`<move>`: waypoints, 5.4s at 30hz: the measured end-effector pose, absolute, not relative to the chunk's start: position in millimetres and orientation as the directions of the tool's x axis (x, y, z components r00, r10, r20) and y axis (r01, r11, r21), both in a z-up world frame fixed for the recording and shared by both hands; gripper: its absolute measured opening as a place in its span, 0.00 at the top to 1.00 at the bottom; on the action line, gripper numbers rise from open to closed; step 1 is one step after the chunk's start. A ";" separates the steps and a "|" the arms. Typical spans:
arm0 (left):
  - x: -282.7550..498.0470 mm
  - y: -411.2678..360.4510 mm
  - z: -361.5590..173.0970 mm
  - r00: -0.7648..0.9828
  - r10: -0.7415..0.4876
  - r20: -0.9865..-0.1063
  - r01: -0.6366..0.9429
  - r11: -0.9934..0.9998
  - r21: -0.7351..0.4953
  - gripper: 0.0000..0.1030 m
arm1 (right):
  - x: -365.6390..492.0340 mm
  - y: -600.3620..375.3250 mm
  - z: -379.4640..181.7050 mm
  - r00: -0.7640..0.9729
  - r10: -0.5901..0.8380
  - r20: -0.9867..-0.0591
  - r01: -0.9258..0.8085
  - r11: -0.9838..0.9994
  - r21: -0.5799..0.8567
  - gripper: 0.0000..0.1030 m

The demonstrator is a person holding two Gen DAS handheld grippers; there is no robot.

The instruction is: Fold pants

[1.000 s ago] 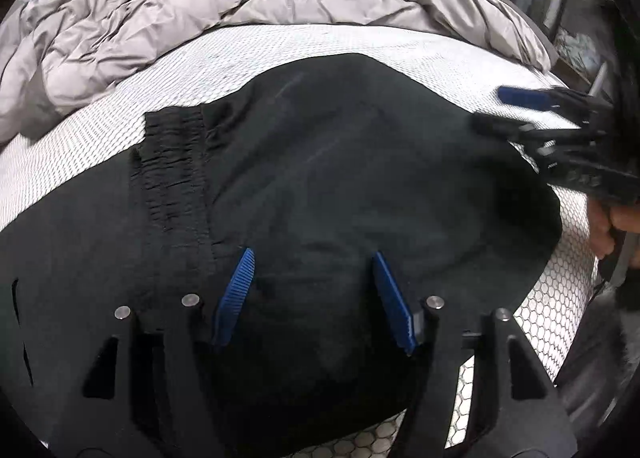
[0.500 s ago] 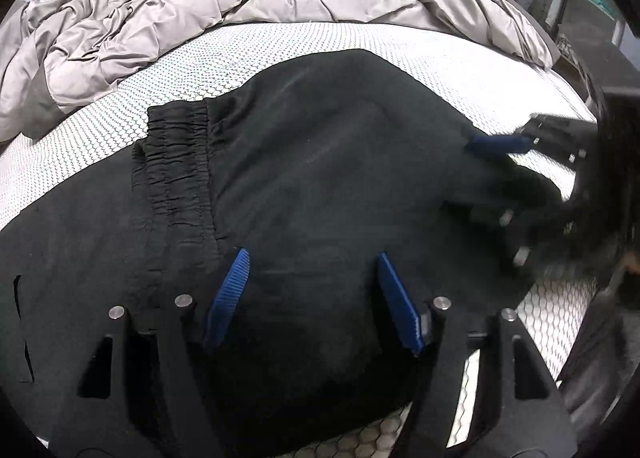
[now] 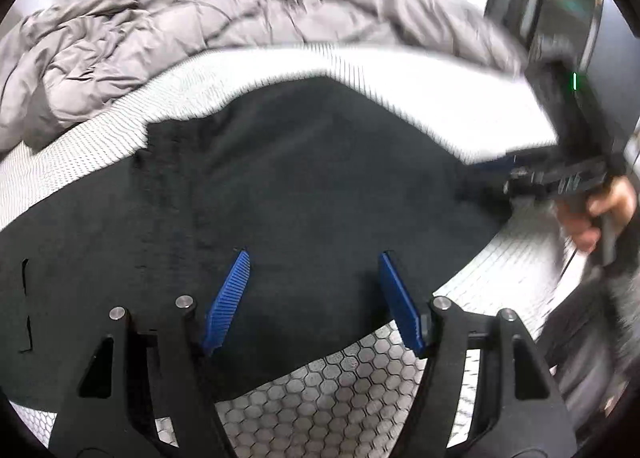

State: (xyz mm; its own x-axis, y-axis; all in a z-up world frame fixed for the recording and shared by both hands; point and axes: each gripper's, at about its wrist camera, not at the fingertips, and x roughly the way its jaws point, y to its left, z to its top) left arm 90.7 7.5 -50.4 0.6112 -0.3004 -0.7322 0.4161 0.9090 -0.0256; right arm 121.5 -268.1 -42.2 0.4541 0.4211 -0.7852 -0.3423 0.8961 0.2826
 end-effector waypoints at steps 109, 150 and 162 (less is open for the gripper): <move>113.1 117.2 -54.6 0.670 -0.183 -0.719 0.015 0.972 -0.234 0.61 | 118.4 -239.6 -40.4 0.437 0.559 -0.704 -0.326 0.828 0.456 0.45; 90.0 41.8 -58.2 0.607 -0.280 -0.744 0.379 0.925 -0.038 0.59 | 97.7 -154.5 -39.9 0.579 0.239 -0.779 -0.473 0.877 -0.082 0.61; 111.5 39.6 -39.2 0.631 -0.286 -0.721 0.352 0.934 -0.063 0.59 | 107.1 -141.6 -20.1 0.583 0.416 -0.698 -0.504 0.859 0.091 0.57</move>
